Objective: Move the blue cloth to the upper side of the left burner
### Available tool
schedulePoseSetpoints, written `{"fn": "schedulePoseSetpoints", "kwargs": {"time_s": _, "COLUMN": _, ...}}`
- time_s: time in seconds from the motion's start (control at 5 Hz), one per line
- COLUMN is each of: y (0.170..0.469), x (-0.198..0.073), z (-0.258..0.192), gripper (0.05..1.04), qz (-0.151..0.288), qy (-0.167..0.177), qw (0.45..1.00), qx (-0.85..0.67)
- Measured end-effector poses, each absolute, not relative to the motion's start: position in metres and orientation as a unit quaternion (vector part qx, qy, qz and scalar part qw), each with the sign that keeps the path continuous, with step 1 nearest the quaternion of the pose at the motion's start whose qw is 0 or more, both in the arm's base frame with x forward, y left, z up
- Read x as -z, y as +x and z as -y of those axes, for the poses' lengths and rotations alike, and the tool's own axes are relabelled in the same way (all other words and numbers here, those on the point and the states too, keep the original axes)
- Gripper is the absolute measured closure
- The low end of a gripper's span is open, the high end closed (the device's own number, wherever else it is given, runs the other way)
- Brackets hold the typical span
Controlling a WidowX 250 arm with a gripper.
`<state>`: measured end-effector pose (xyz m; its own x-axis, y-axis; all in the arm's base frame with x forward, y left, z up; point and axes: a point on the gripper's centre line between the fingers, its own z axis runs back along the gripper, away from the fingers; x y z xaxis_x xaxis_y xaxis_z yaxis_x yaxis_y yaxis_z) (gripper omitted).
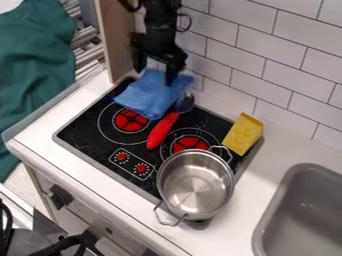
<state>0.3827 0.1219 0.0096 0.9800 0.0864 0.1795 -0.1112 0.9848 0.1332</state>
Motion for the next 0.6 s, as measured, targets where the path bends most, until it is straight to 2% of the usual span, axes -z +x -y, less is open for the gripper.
{"fn": "schedulePoseSetpoints", "kwargs": {"time_s": 0.2, "y": 0.3816, "x": -0.0237, "z": -0.1212, "gripper": 0.085, "qz": 0.090, "qy": 0.071, "qw": 0.992, "qx": -0.060}}
{"fn": "schedulePoseSetpoints", "kwargs": {"time_s": 0.6, "y": 0.3785, "x": -0.0241, "z": -0.1148, "gripper": 0.085, "qz": 0.080, "qy": 0.053, "qw": 0.993, "qx": -0.071}}
